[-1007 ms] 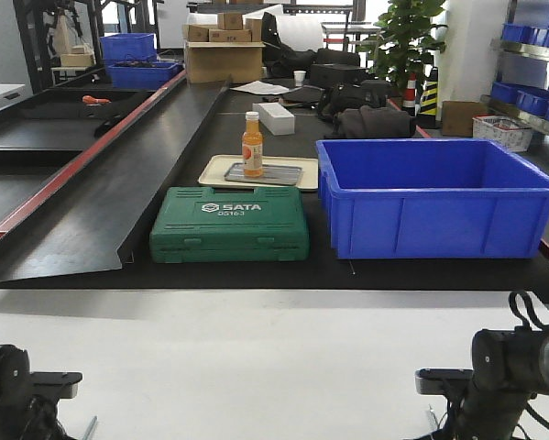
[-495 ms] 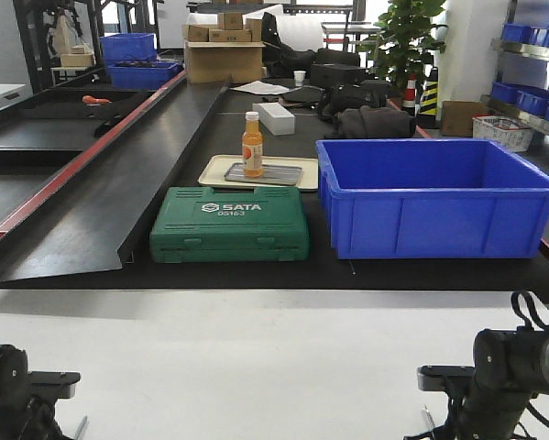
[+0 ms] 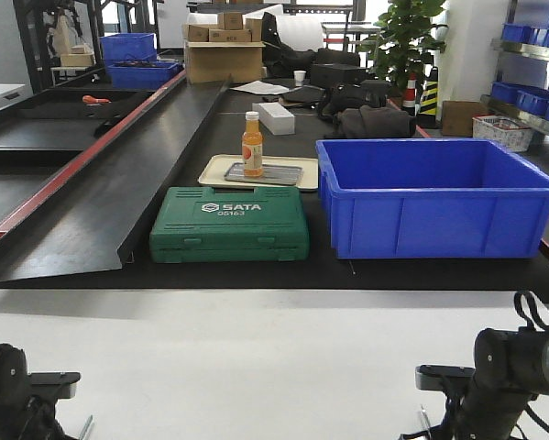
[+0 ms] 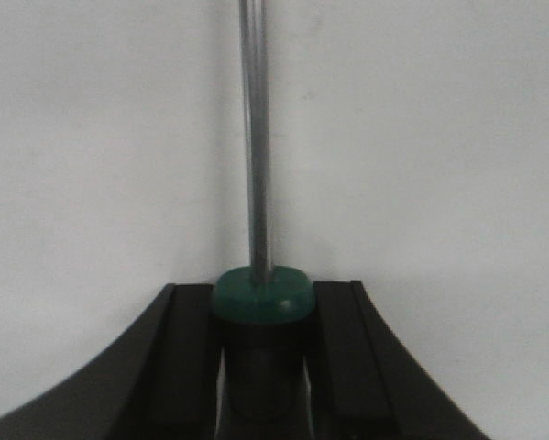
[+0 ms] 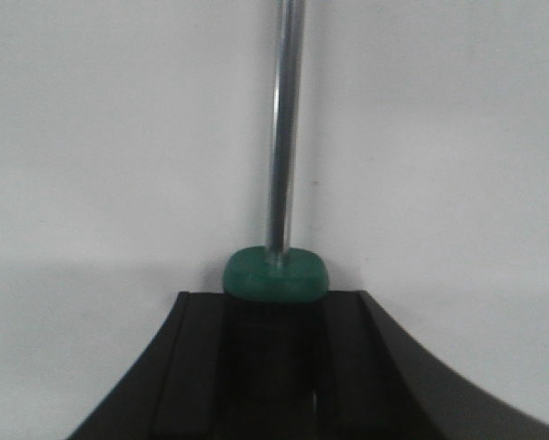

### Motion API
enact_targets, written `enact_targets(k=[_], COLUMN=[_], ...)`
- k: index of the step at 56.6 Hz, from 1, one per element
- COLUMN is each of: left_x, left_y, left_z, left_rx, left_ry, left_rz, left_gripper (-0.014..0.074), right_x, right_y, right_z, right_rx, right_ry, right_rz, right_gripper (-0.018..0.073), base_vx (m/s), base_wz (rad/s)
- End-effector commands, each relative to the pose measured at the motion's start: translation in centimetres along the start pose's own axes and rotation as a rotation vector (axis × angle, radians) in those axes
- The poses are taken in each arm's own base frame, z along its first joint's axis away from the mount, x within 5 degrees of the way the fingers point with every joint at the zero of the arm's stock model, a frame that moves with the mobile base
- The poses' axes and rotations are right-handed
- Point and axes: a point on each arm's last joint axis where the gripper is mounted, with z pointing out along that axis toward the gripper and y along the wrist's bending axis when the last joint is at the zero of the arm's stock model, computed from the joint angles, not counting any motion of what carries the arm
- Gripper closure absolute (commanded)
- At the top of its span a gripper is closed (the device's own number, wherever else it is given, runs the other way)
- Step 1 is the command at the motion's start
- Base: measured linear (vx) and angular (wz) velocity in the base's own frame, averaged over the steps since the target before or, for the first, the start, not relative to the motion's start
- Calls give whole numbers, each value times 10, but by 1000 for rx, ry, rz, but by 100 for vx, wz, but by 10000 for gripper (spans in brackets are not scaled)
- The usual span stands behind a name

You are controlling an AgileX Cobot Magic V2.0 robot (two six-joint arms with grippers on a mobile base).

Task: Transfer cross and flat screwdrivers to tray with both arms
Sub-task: 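Close both grippers around the green-and-black screwdriver handles, then lift both screwdrivers upright off the table with both grippers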

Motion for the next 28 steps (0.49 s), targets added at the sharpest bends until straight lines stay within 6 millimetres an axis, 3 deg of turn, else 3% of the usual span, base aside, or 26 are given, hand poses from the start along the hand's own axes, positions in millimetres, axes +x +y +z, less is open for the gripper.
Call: enact_targets(k=[1,13,17,28], left_x=[-11,-16,-12,0], left_y=[-9,-26,-35,-48], left_z=[-41,-105,-135,-189], left_rx=[19,60,73,101], left_ry=[-166,-444,-559,-766], left_rz=[9,8,26,53], left_gripper=[601,601,601,601], right_x=[-10,-7,-2,20], right_y=[4,9,10,13], right_z=[-47,-116,-147,-213], right_rx=[-21,-37,-39,-36], right_ry=[-179,-420,-524,-745], right_rz=[-4,-15,-33,-88], right_gripper=[571,569,568,568], base_vx=[0,0,0,0], base_wz=[0,0,0,0])
